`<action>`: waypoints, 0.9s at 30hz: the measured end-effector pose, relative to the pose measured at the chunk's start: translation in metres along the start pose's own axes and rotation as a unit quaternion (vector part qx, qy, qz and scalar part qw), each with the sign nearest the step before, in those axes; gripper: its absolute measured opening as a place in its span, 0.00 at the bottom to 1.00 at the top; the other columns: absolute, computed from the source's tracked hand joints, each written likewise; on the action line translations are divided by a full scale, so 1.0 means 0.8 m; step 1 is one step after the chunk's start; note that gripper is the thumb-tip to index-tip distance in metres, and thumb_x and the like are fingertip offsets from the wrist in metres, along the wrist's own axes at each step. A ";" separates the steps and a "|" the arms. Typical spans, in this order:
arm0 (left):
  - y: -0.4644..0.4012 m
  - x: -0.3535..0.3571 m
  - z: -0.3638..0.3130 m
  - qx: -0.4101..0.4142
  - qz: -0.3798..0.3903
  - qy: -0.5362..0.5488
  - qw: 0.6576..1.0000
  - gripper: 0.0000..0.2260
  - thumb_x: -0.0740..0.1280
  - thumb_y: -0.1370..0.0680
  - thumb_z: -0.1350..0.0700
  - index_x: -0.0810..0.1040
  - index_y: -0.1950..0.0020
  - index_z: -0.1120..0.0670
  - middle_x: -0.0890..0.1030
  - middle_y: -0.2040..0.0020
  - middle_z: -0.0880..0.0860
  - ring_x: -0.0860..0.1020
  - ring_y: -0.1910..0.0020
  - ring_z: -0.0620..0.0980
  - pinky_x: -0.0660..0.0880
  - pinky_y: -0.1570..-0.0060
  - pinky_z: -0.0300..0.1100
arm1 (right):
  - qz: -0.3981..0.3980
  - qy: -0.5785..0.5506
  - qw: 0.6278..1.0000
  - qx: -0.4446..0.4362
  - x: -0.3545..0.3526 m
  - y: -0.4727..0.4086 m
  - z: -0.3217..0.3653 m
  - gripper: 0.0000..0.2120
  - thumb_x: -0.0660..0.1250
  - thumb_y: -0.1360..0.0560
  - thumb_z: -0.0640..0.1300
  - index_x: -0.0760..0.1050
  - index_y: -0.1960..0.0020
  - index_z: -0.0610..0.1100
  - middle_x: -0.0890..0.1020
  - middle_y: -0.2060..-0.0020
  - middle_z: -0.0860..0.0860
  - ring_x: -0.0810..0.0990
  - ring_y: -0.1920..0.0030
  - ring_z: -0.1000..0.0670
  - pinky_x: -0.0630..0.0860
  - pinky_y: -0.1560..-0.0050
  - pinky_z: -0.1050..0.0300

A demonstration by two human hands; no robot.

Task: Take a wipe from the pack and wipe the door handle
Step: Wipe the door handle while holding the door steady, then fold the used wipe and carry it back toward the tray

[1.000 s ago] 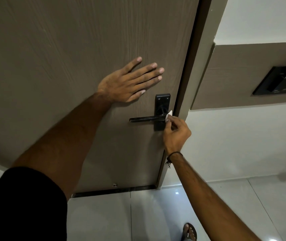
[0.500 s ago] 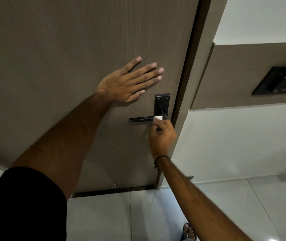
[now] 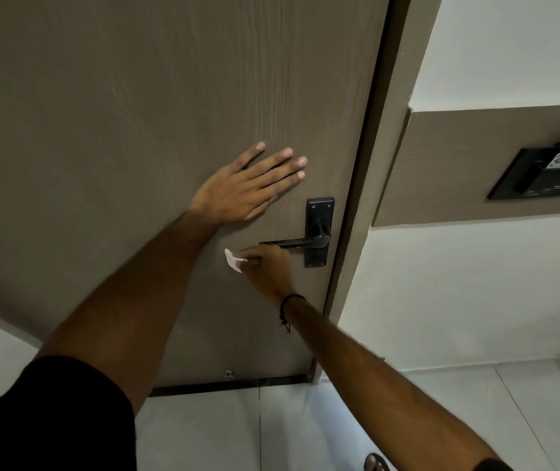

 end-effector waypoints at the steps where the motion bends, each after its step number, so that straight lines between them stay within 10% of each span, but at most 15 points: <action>1: 0.021 -0.011 -0.004 -0.026 0.007 0.041 0.999 0.26 0.55 0.12 0.49 0.59 0.13 0.53 0.60 0.14 0.54 0.61 0.16 0.55 0.49 0.18 0.56 | 0.025 -0.013 0.999 0.028 -0.002 0.009 -0.002 0.05 0.73 0.27 0.37 0.86 0.52 0.38 0.88 0.57 0.43 0.84 0.58 0.47 0.80 0.54 0.55; 4: 0.108 -0.052 -0.035 -0.150 0.036 0.153 0.976 0.22 0.60 0.15 0.54 0.74 0.21 0.58 0.73 0.21 0.59 0.72 0.22 0.59 0.67 0.24 0.60 | 0.097 -0.137 0.975 0.147 0.006 0.055 -0.015 0.08 0.71 0.26 0.34 0.83 0.47 0.34 0.86 0.52 0.38 0.83 0.54 0.45 0.80 0.55 0.55; 6: 0.146 -0.064 -0.066 -0.333 0.040 0.322 0.886 0.16 0.63 0.16 0.55 0.83 0.33 0.59 0.82 0.34 0.60 0.81 0.37 0.61 0.77 0.38 0.56 | 0.124 -0.210 0.945 0.219 0.001 0.072 -0.034 0.10 0.71 0.25 0.34 0.81 0.44 0.33 0.84 0.47 0.35 0.81 0.55 0.45 0.78 0.59 0.57; 11: 0.178 -0.042 -0.171 -0.632 0.156 0.672 0.354 0.11 0.68 0.16 0.59 0.83 0.36 0.61 0.85 0.40 0.63 0.82 0.43 0.61 0.79 0.39 0.55 | 0.186 -0.250 0.894 0.322 -0.015 0.099 -0.077 0.12 0.72 0.24 0.41 0.81 0.41 0.42 0.84 0.45 0.44 0.83 0.48 0.48 0.81 0.48 0.51; 13: 0.170 -0.041 -0.202 -0.605 0.192 0.731 0.251 0.11 0.69 0.17 0.60 0.83 0.36 0.59 0.84 0.41 0.60 0.82 0.42 0.58 0.81 0.43 0.51 | 0.198 -0.251 0.886 0.336 -0.024 0.097 -0.093 0.11 0.72 0.24 0.42 0.82 0.42 0.44 0.84 0.47 0.46 0.83 0.48 0.48 0.82 0.51 0.54; 20: 0.154 -0.055 -0.297 -0.599 0.216 0.735 0.233 0.13 0.76 0.22 0.62 0.84 0.39 0.65 0.86 0.48 0.58 0.84 0.49 0.54 0.83 0.48 0.41 | 0.152 -0.220 0.886 0.379 -0.088 0.145 -0.162 0.02 0.75 0.27 0.38 0.83 0.57 0.42 0.84 0.59 0.46 0.82 0.58 0.49 0.80 0.59 0.56; 27: 0.015 -0.076 -0.414 -0.571 0.260 0.745 0.225 0.12 0.78 0.24 0.65 0.86 0.42 0.65 0.86 0.56 0.54 0.83 0.57 0.47 0.83 0.58 0.33 | 0.145 -0.146 0.893 0.401 -0.237 0.205 -0.265 0.12 0.77 0.28 0.44 0.83 0.47 0.40 0.86 0.56 0.45 0.85 0.56 0.51 0.80 0.60 0.58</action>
Point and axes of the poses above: each hand's wrist, its own y-axis away from the middle knuckle, its own x-axis out of the palm, z = x × y, the point moved 5 cm from there along -y, towards the middle knuckle
